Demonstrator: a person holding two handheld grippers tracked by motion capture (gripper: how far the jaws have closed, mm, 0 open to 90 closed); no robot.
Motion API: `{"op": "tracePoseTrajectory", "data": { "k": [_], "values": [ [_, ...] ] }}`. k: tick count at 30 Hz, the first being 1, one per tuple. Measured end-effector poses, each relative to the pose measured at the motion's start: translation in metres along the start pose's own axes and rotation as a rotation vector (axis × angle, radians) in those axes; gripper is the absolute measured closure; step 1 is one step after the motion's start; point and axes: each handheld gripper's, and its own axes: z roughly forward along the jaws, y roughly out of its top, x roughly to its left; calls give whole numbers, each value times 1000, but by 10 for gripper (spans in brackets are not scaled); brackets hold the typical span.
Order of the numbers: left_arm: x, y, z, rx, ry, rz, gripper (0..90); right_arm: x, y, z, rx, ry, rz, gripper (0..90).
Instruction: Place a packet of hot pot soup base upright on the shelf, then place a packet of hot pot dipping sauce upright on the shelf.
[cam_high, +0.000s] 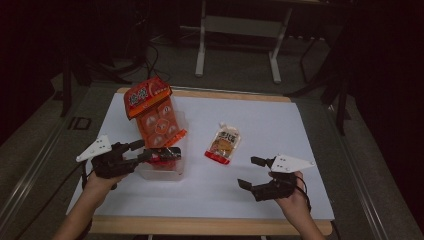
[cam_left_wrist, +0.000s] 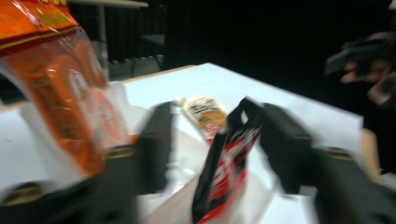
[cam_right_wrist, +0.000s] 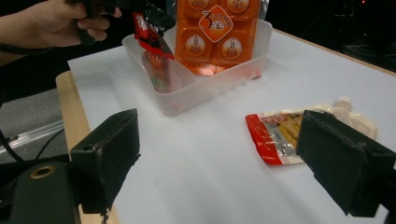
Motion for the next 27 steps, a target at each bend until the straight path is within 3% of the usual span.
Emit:
{"op": "tracePoseTrajectory", "data": {
  "k": [3, 4, 7, 8, 10, 14, 17, 22, 27],
  "values": [
    [-4, 4, 1, -3, -16, 8, 211, 0, 0, 0, 5, -9, -13, 122],
    [-10, 7, 2, 12, -25, 60, 146, 0, 0, 0, 6, -15, -14, 122],
    [-18, 10, 4, 14, -16, 88, 122, -1, 1, -1, 21, -28, -1, 129],
    [-25, 14, 7, 17, -22, 102, 115, -2, 1, -2, 27, -29, 37, 132],
    [-31, 18, 9, 21, -16, 123, 102, -4, 1, -3, 32, -45, 59, 129],
    [-43, 23, 13, 11, -14, 137, 84, -3, 3, -5, 32, -96, 45, 113],
    [-48, 25, 15, 6, -16, 133, 76, -4, 4, -6, 16, -86, 52, 107],
    [-66, 25, 21, 4, -34, 158, 73, -7, 7, -7, 6, -121, 37, 117],
    [-80, 25, 22, -20, -19, 180, 73, -10, 11, -7, -10, -144, 21, 133]
  ]
}}
